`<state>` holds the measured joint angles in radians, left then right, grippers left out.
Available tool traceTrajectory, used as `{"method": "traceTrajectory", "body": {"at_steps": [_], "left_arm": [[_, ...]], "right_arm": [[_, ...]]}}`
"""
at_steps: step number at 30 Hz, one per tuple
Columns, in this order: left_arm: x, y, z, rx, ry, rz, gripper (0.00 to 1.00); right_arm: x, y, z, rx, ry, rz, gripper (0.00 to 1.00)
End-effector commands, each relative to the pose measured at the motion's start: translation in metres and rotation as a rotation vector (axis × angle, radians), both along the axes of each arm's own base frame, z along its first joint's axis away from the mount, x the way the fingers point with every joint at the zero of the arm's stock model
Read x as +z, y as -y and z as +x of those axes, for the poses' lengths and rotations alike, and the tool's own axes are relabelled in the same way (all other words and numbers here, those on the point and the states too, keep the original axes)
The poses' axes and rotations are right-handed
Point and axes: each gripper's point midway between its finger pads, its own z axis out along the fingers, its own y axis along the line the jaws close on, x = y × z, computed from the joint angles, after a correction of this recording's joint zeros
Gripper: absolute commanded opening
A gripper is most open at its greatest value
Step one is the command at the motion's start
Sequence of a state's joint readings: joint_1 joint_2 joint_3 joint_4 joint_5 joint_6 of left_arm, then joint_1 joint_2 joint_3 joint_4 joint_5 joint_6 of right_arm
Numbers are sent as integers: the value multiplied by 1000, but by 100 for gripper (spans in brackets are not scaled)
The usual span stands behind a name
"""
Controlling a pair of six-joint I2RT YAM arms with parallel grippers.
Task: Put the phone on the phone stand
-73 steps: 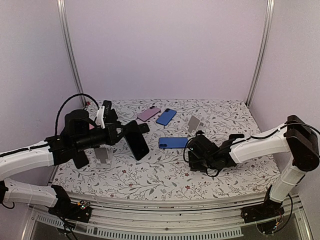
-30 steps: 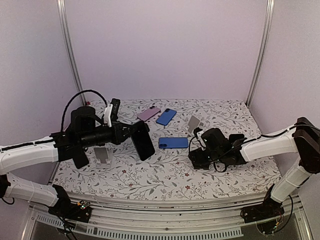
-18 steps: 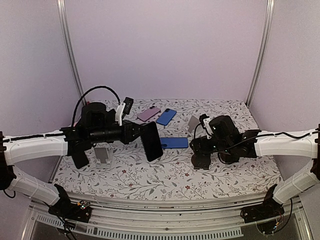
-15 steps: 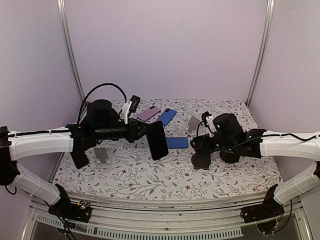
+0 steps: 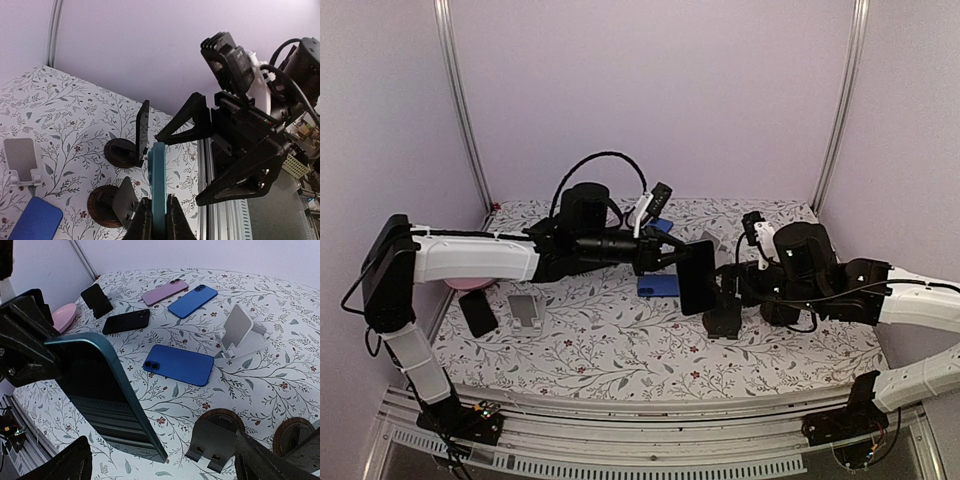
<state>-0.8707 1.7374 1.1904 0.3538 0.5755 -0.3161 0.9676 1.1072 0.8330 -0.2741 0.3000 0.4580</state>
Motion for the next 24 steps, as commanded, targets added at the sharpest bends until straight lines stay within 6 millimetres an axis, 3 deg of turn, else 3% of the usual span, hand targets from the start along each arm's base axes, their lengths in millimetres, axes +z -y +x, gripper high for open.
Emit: {"method": "traceTrajectory", "body": {"at_steps": [1, 8, 10, 14, 24], "left_arm": [[24, 28, -6, -131, 108, -96, 0], [-2, 52, 0, -163, 164, -84, 0], [-25, 60, 6, -154, 161, -54, 0], [-41, 70, 15, -158, 174, -38, 0], [-61, 86, 25, -184, 195, -15, 0]], "right_arm": [[12, 31, 2, -154, -7, 36, 99], [24, 49, -6, -193, 8, 107, 99], [27, 52, -8, -197, 15, 118, 99], [29, 51, -8, -193, 21, 120, 99], [37, 54, -9, -188, 39, 108, 99]]}}
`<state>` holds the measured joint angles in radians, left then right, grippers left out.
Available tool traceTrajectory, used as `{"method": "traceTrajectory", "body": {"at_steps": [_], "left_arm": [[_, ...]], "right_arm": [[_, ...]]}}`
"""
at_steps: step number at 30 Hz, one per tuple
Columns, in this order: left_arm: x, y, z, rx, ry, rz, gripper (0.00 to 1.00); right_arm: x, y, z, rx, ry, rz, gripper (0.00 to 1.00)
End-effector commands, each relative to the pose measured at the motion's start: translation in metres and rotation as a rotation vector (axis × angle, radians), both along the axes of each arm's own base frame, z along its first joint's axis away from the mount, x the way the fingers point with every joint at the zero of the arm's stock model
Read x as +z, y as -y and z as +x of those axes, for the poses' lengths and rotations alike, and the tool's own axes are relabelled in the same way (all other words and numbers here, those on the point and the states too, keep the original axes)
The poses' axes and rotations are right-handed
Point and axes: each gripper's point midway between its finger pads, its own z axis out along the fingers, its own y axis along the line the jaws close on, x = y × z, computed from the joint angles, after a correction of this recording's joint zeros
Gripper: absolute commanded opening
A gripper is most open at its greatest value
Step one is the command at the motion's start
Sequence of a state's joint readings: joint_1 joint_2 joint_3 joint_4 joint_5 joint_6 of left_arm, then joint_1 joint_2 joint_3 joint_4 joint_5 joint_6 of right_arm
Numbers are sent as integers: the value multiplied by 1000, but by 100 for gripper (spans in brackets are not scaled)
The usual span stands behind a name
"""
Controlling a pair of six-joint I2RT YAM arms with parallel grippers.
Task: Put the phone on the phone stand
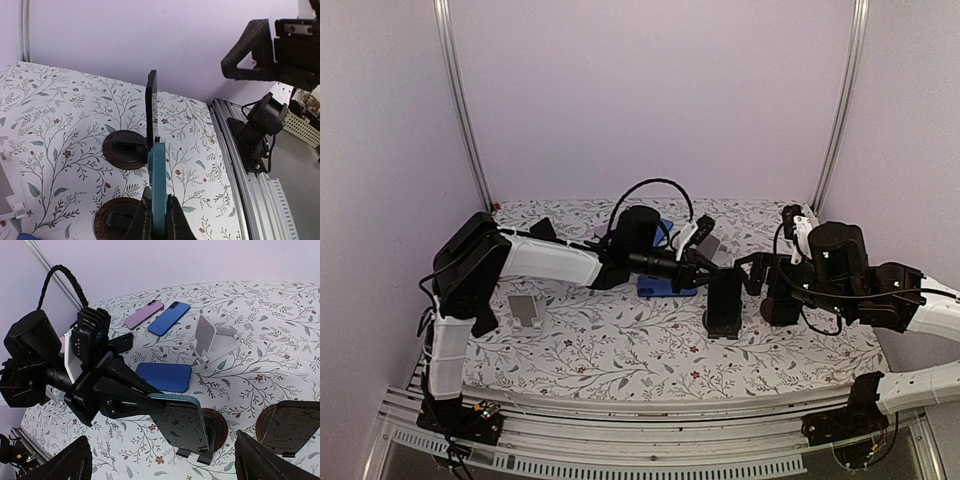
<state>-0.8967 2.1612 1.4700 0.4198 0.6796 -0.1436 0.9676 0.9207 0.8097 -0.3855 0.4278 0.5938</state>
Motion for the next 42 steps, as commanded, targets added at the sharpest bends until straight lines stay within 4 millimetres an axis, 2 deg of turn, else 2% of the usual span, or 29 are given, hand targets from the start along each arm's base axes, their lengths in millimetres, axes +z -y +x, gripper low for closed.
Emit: {"method": "traceTrajectory", "body": {"at_steps": [1, 19, 42], "left_arm": [[26, 13, 1, -37, 84, -73, 0], [-14, 16, -7, -119, 51, -15, 0], [-24, 23, -4, -121, 29, -7, 0]], "right_arm": [[8, 6, 0, -16, 19, -3, 99], [-3, 6, 0, -12, 6, -34, 99], [-14, 4, 1, -6, -13, -74, 99]]}}
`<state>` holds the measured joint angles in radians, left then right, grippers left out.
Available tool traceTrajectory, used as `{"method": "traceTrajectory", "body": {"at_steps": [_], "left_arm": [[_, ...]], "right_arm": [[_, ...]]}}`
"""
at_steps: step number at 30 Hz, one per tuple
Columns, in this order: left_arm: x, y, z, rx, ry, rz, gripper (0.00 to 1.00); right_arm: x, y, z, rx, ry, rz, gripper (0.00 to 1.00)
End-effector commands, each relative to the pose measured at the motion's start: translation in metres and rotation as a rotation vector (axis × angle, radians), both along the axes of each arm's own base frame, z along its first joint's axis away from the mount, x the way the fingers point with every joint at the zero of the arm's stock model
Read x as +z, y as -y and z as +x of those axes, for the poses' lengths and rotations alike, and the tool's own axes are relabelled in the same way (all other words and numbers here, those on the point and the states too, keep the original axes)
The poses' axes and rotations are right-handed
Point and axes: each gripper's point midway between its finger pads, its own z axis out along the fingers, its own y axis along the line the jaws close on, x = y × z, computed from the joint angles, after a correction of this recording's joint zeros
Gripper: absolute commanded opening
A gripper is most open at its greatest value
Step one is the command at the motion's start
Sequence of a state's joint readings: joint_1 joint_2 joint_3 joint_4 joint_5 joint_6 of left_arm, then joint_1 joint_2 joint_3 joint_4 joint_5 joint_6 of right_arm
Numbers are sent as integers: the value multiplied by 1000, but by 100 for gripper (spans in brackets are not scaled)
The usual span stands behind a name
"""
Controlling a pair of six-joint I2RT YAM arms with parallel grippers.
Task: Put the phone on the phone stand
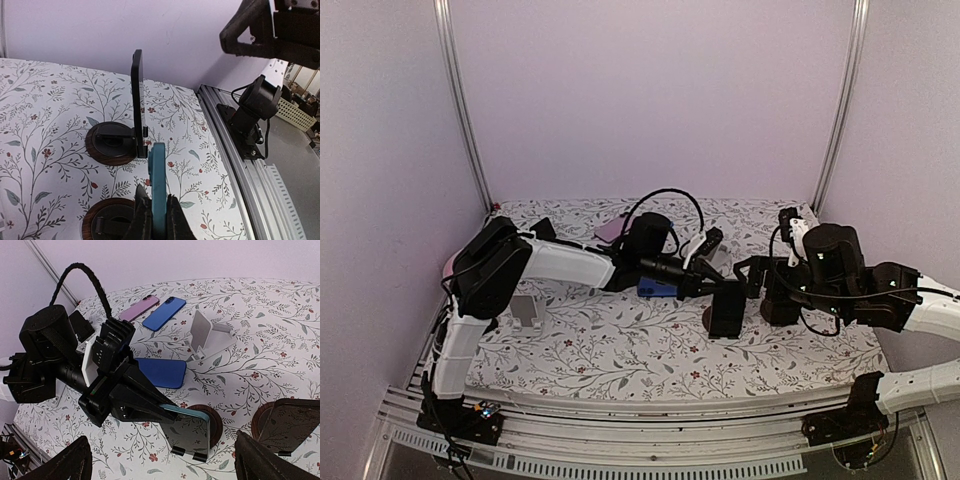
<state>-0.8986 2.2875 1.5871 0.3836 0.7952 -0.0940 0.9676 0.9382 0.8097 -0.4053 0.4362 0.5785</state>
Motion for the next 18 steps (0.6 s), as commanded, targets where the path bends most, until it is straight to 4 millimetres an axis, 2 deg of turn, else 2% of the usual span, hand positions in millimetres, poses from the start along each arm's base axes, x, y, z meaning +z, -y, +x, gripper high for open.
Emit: {"method": "traceTrajectory", "body": {"at_steps": [1, 5, 9, 13, 18], "left_arm": [[1, 5, 2, 2, 31, -13, 2], [2, 4, 4, 13, 38, -7, 21], [8, 2, 6, 30, 54, -3, 47], [16, 1, 8, 42, 72, -1, 67], [37, -3, 9, 69, 86, -20, 87]], "right_arm": [[-5, 3, 0, -7, -2, -30, 99], [-7, 3, 0, -8, -5, -30, 99], [-8, 3, 0, -8, -5, -28, 99], [-7, 3, 0, -6, -5, -24, 99], [-6, 3, 0, -10, -4, -21, 99]]}}
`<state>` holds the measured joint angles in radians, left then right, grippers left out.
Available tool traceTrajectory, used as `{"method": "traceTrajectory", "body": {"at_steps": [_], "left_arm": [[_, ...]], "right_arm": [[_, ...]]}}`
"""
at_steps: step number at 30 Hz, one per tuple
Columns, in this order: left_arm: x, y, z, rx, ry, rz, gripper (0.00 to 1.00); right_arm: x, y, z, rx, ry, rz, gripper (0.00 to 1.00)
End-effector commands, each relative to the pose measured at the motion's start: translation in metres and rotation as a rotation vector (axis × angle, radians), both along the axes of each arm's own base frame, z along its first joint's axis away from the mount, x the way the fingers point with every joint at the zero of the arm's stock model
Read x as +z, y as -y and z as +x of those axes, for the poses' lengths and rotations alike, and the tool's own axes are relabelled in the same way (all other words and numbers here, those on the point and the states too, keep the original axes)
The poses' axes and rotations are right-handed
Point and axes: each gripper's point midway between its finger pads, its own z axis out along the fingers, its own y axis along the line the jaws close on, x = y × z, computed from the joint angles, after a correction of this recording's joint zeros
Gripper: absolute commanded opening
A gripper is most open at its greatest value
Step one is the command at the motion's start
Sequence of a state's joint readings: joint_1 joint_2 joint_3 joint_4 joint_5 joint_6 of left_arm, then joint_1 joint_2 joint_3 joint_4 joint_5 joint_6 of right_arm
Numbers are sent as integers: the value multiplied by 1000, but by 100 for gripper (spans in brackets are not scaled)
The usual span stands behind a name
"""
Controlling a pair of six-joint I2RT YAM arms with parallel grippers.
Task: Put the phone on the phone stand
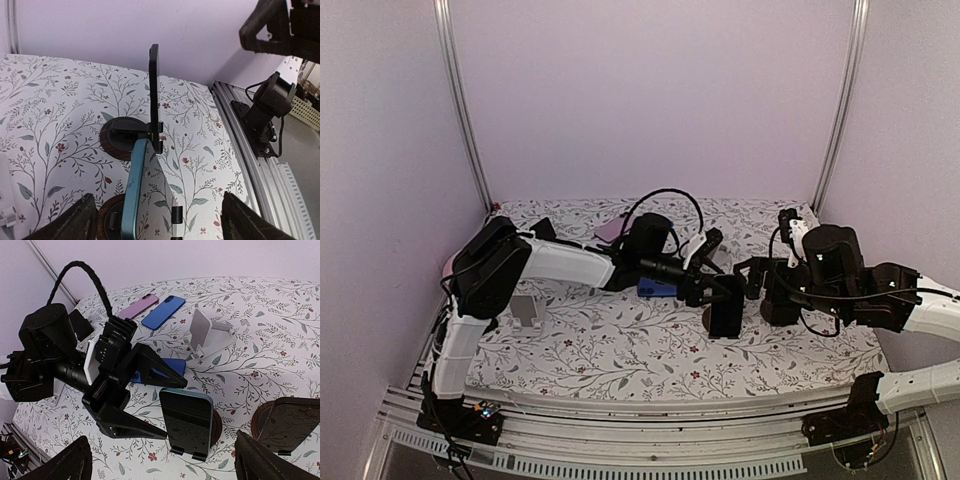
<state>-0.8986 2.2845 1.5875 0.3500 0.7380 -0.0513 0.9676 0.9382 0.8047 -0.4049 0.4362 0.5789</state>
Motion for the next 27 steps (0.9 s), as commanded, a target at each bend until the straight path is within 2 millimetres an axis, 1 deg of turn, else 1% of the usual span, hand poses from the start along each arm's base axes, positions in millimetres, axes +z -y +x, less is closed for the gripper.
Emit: {"method": "traceTrajectory", "body": {"at_steps": [1, 4, 6, 8, 10, 12, 13, 14, 18, 20, 21, 25, 27], "left_arm": [[47, -3, 0, 32, 52, -56, 90], [64, -11, 0, 63, 58, -81, 96], [79, -17, 0, 94, 68, -102, 97], [84, -24, 2, 137, 67, -104, 97], [89, -32, 2, 170, 60, -112, 97], [90, -43, 6, 230, 46, -111, 97], [101, -50, 4, 251, 47, -128, 97], [100, -59, 3, 275, 36, -125, 97], [107, -87, -1, 365, 7, -128, 97], [110, -101, -6, 398, -1, -126, 97], [110, -108, -9, 415, -9, -125, 97], [112, -136, -22, 470, -29, -117, 97], [112, -149, -30, 487, -38, -111, 97]], "right_arm": [[-5, 2, 1, -11, -4, -18, 99], [-3, -2, 2, -9, -11, -14, 99], [-3, -4, 5, -9, -18, -18, 99], [-3, -6, 8, -5, -29, -17, 99], [-2, -4, 16, -16, -38, -16, 99], [2, -1, 28, -29, -39, -19, 99], [5, -1, 35, -28, -34, -18, 99], [8, -3, 42, -23, -30, -17, 99], [13, -10, 71, 27, -11, -68, 99], [14, -11, 86, 37, -12, -83, 99], [17, -11, 95, 40, -9, -78, 99], [15, -14, 121, 102, -25, -69, 100], [8, -14, 134, 108, -37, -90, 100]]}}
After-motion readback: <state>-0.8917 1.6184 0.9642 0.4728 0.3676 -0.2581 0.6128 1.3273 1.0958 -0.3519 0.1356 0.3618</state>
